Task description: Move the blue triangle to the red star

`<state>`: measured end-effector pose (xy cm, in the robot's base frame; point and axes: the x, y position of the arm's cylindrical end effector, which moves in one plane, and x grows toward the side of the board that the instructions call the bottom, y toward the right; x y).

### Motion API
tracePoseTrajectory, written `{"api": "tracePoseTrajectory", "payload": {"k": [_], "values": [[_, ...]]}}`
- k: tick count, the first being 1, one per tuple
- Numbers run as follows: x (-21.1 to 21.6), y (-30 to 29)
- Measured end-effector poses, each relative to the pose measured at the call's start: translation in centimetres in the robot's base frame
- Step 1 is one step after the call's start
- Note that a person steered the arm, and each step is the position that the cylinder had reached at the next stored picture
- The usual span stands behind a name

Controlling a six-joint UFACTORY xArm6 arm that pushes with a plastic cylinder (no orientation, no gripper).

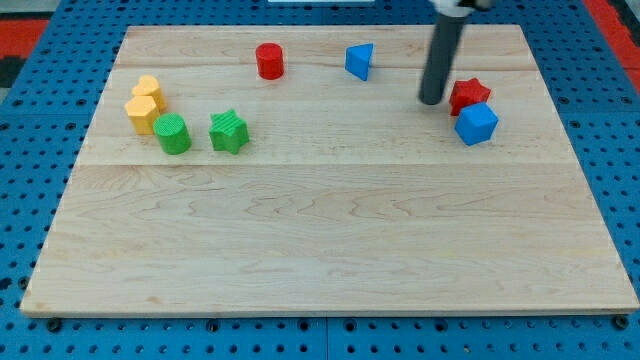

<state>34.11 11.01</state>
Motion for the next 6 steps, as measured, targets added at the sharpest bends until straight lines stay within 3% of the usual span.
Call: {"api": "tracePoseTrajectory", "payload": {"k": [1, 3, 5, 6], "values": [[0.3, -6.9], [-7.1, -9.8], [-8.1, -0.2], [-10.2, 1.7]]}}
